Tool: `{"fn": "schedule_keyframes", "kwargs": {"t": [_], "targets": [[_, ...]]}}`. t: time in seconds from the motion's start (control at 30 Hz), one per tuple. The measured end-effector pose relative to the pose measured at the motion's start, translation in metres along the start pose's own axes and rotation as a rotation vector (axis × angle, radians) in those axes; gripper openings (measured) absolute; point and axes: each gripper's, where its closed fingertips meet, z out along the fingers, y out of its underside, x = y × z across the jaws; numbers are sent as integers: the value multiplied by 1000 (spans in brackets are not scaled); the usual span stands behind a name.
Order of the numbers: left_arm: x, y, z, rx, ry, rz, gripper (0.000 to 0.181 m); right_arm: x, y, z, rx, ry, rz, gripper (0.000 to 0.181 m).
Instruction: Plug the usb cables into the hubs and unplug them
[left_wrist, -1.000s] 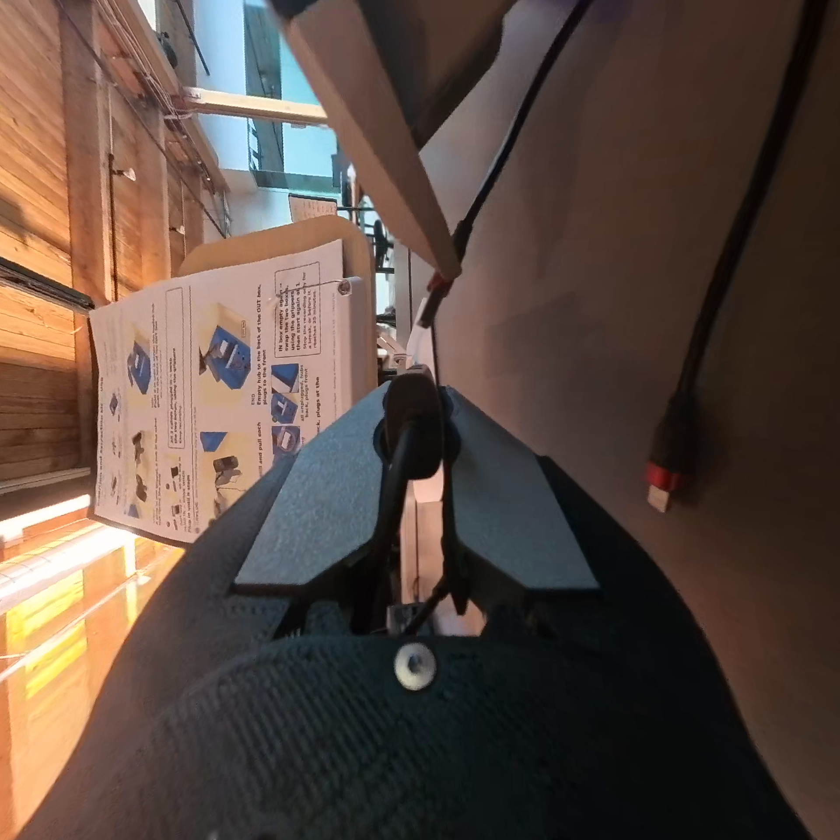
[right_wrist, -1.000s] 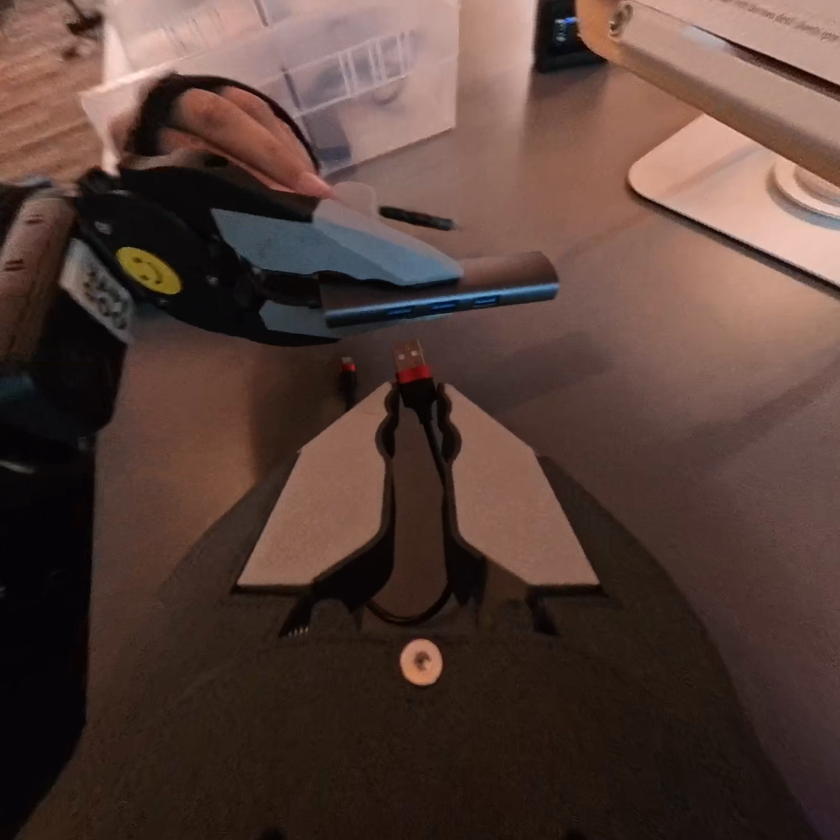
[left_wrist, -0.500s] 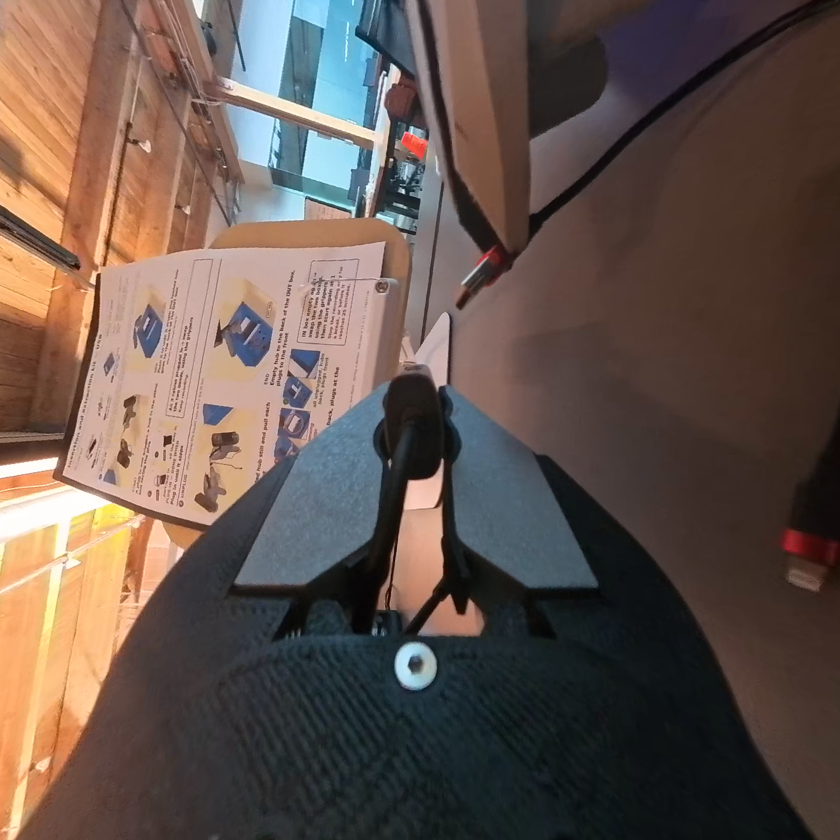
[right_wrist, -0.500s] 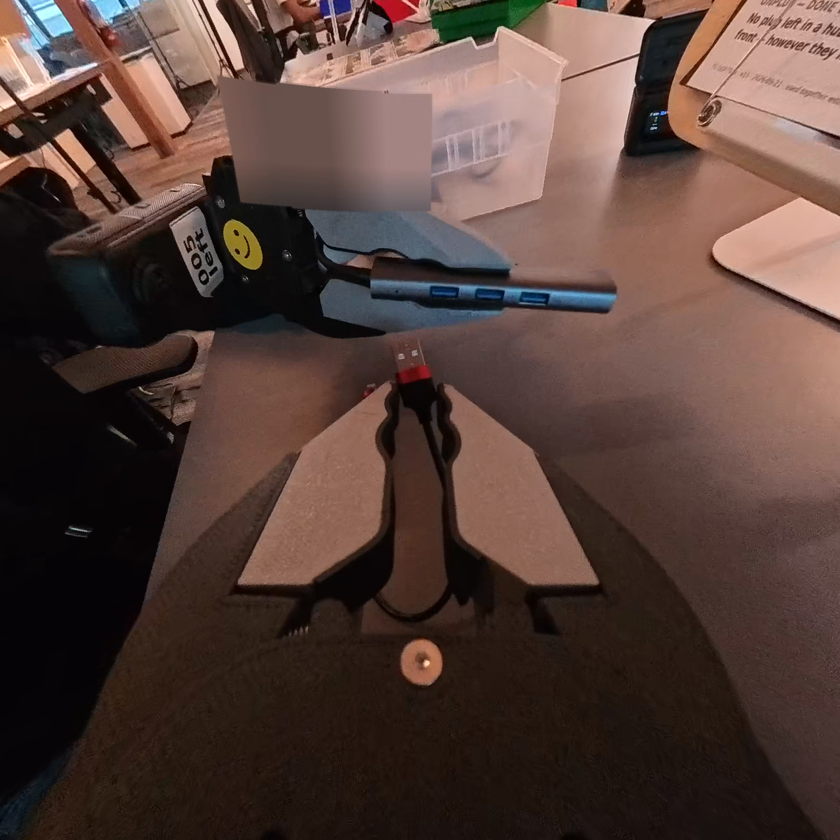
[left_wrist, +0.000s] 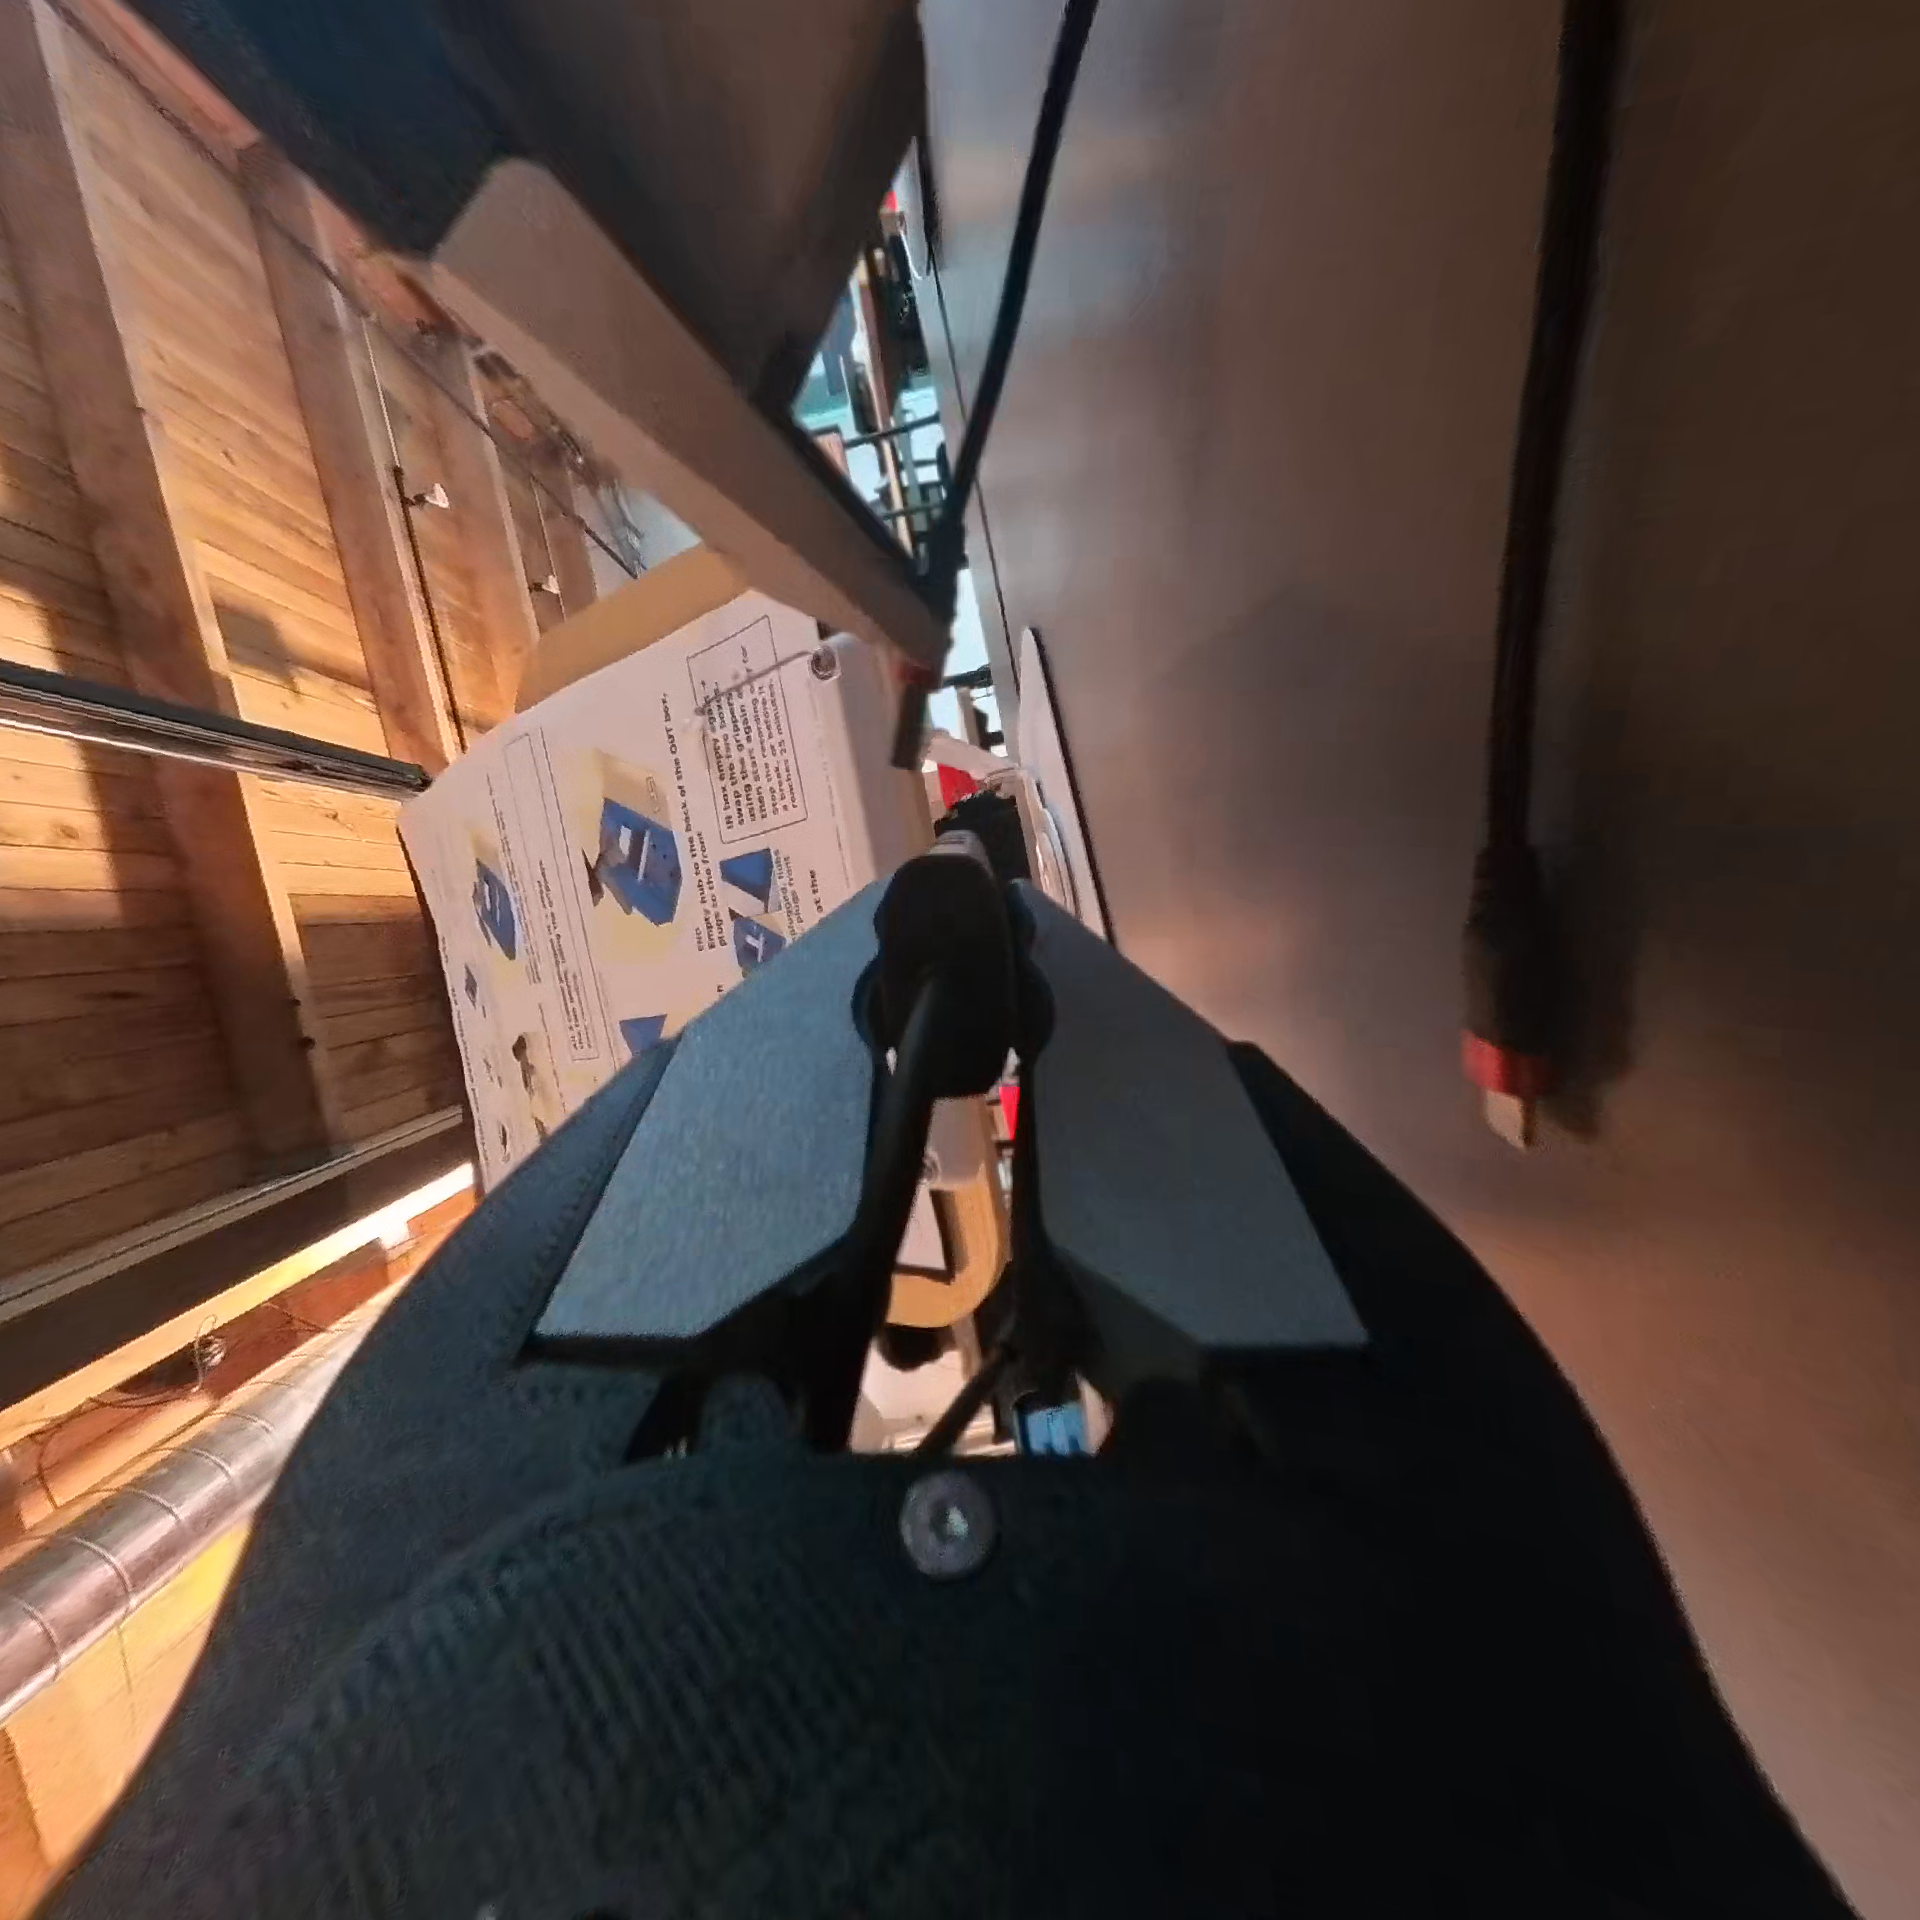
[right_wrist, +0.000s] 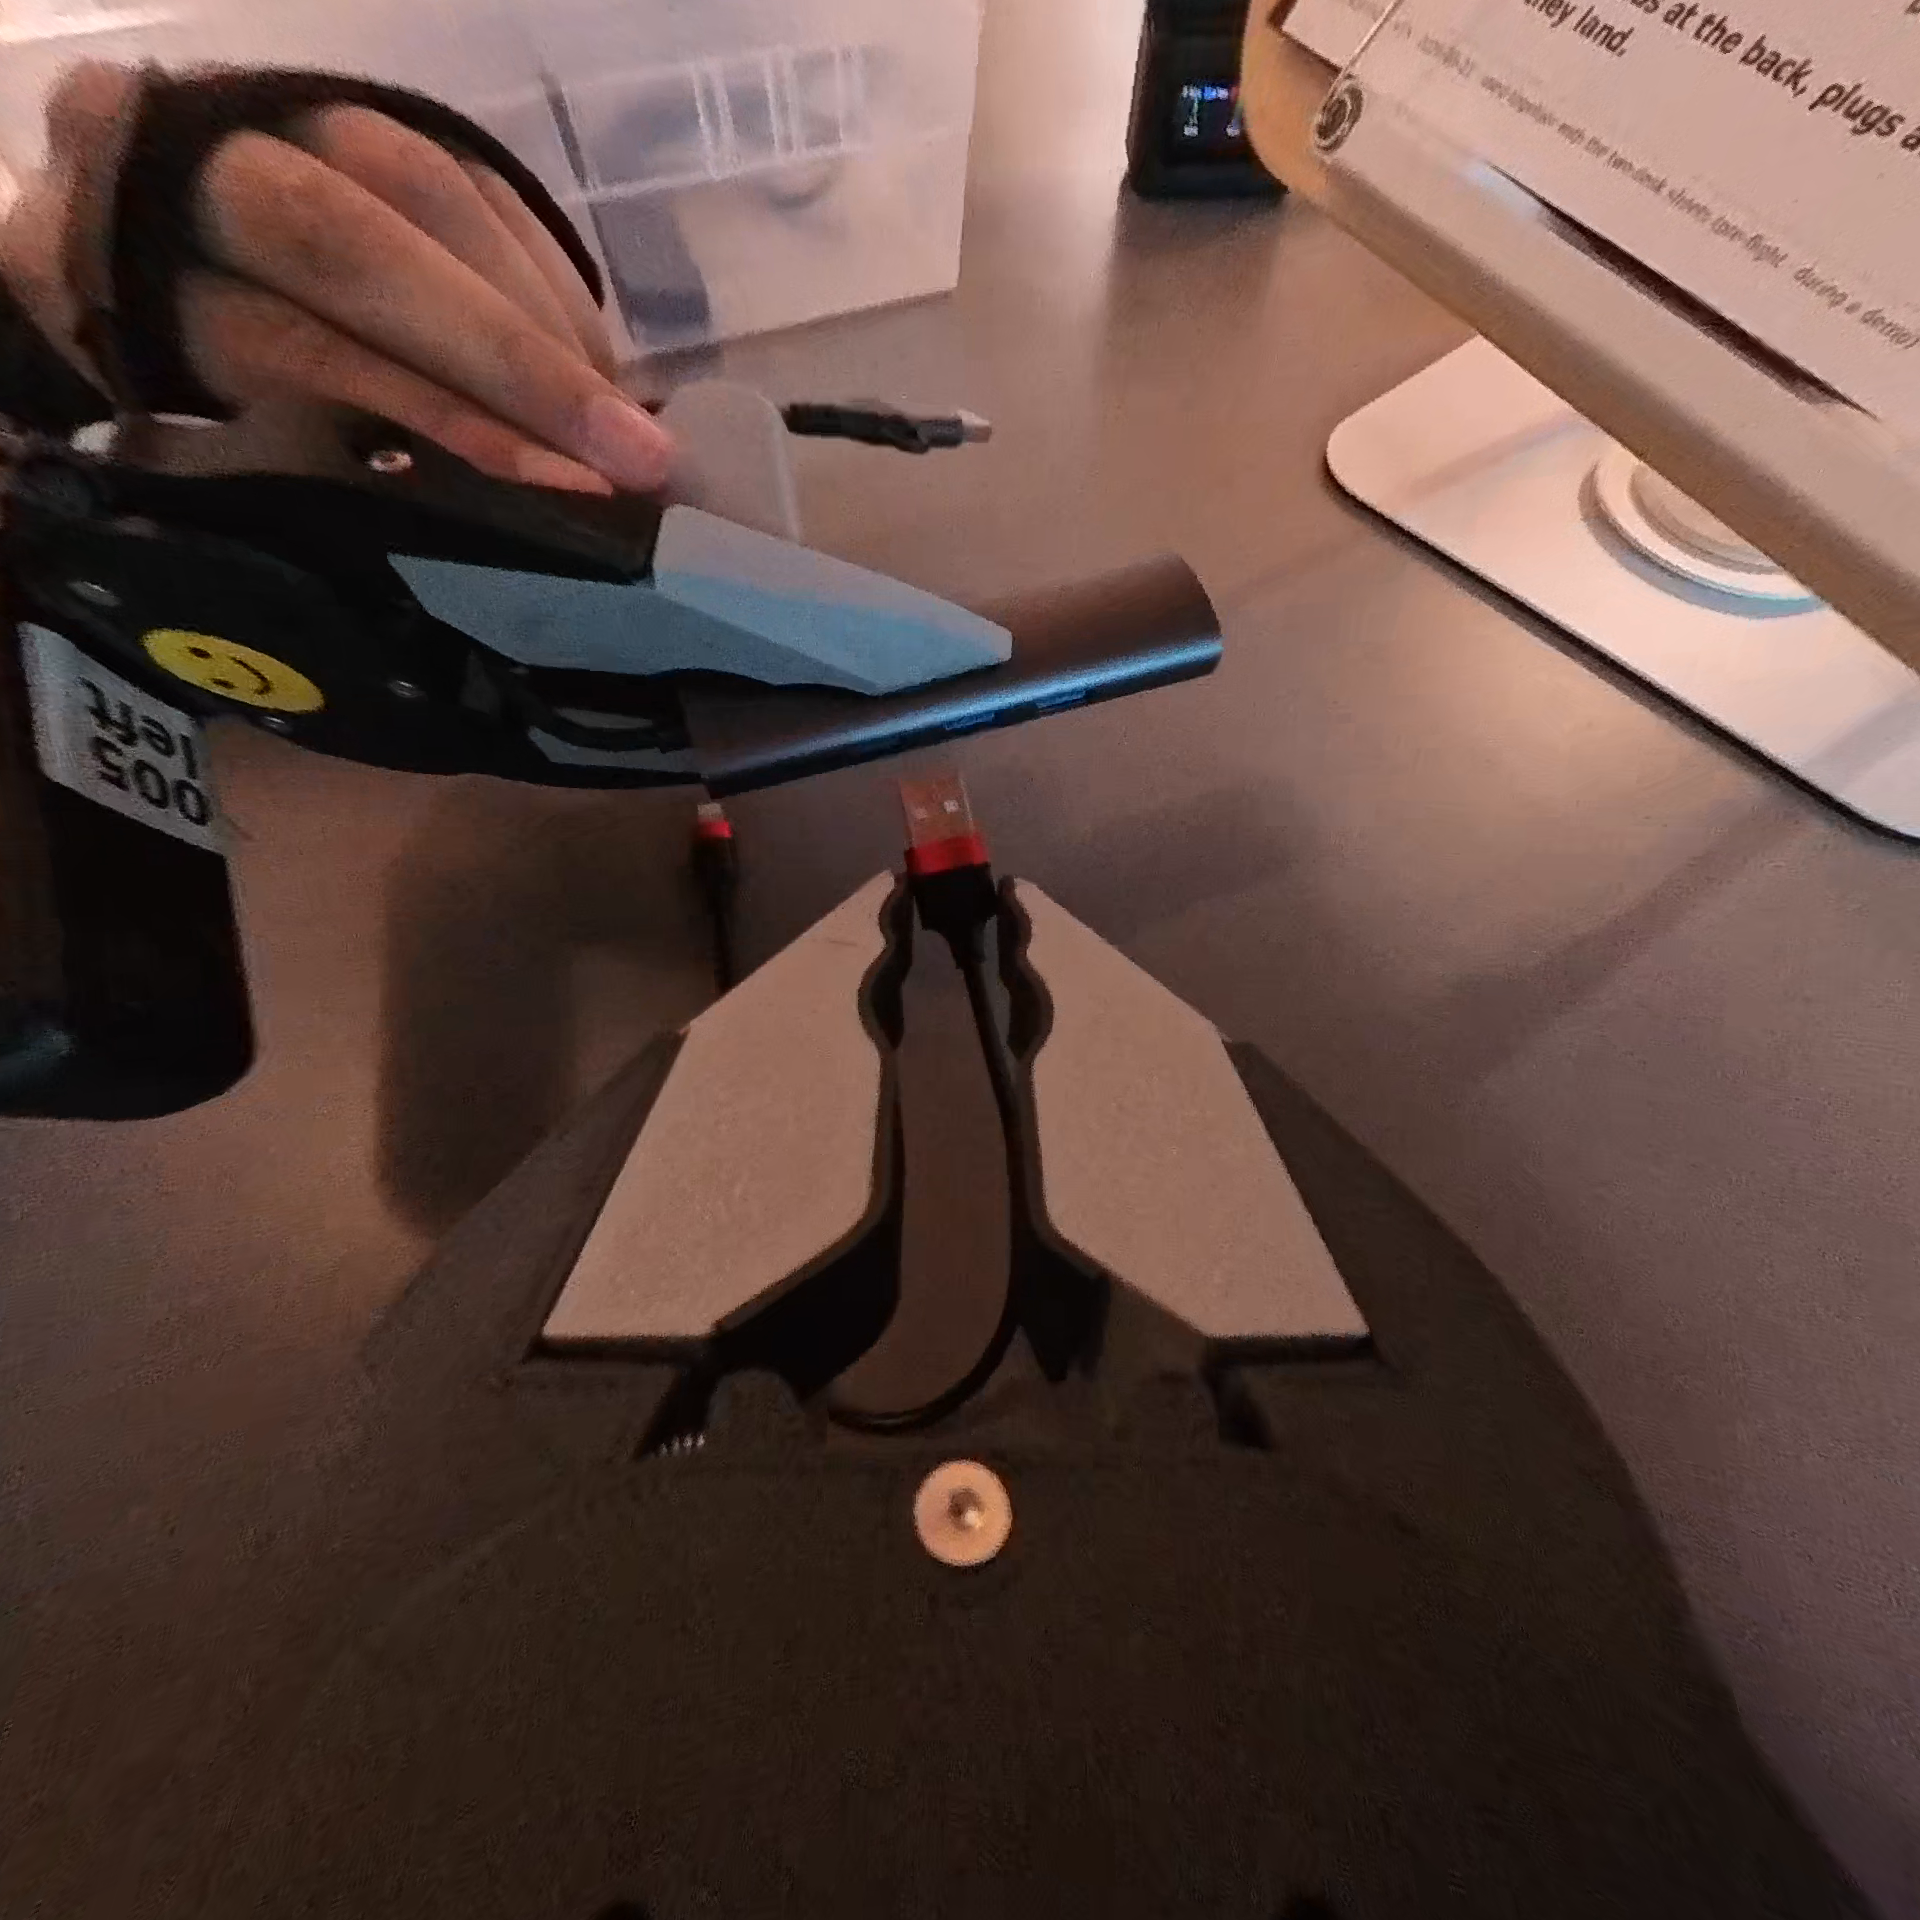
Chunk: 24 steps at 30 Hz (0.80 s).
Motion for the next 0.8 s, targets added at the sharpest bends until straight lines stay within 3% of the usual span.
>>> {"fn": "schedule_keyframes", "kwargs": {"t": [0.43,0.8], "targets": [[6,-4,3,-11,-11,67,15,-4,8,8,-111,116,-102,13],[7,-6,6,-18,-38,136,15,-8,10,8,-130,106,-131,13]]}}
